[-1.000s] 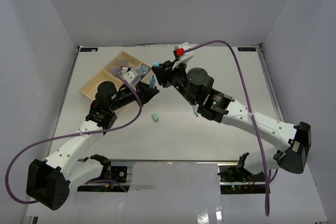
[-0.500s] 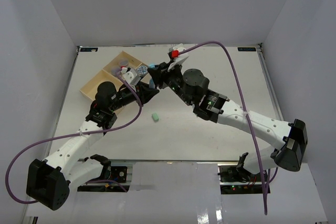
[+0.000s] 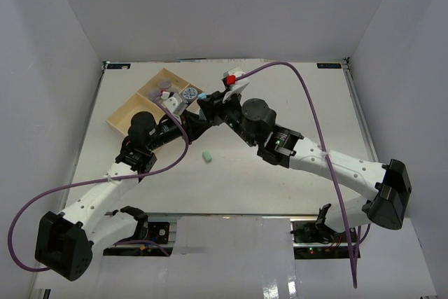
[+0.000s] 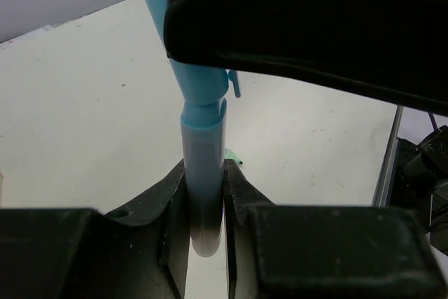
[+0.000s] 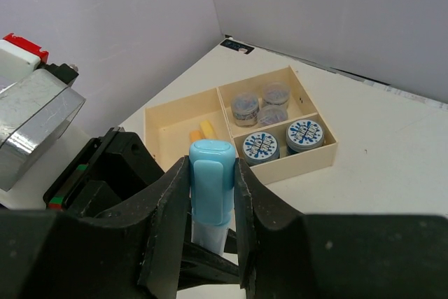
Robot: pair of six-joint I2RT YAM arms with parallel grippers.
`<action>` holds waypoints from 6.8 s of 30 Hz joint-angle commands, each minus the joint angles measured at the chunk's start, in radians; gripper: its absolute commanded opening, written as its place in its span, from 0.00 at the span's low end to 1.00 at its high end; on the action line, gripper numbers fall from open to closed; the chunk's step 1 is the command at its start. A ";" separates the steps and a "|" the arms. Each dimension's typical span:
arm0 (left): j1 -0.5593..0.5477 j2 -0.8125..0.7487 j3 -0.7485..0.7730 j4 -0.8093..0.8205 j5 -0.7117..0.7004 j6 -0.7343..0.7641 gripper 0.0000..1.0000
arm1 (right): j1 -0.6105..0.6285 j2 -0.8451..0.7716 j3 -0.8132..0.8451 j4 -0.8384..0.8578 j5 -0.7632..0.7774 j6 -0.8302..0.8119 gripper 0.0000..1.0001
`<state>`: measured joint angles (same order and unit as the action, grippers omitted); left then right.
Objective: Sort the stationery into containers
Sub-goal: Close the pen cap on the pen, then place the pen in the storage box, then move the pen to the center of the board.
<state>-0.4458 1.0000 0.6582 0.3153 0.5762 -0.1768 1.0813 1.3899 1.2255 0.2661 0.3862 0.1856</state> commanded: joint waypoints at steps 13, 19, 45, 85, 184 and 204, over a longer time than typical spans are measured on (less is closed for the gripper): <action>0.006 -0.005 -0.049 0.234 0.008 -0.147 0.01 | 0.008 -0.049 -0.123 0.148 0.005 0.015 0.31; 0.006 0.029 0.015 0.243 0.004 -0.135 0.01 | 0.009 -0.037 -0.115 0.139 0.017 -0.001 0.32; 0.101 -0.017 0.017 0.363 0.025 -0.136 0.00 | 0.011 0.057 -0.153 -0.103 -0.001 0.052 0.18; 0.130 0.020 0.037 0.450 -0.030 -0.191 0.00 | 0.112 0.138 -0.207 -0.260 -0.004 0.230 0.18; 0.638 0.281 0.244 -0.453 -0.136 -0.245 0.82 | -0.486 0.224 -0.172 -0.553 -0.147 0.014 0.96; 0.638 0.276 0.235 -0.429 -0.081 -0.259 0.84 | -0.428 0.460 -0.063 -0.493 -0.317 -0.139 0.97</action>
<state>0.1879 1.3159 0.8875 -0.1345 0.4706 -0.4347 0.6289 1.8389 1.1374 -0.2546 0.1318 0.0994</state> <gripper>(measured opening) 0.839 0.967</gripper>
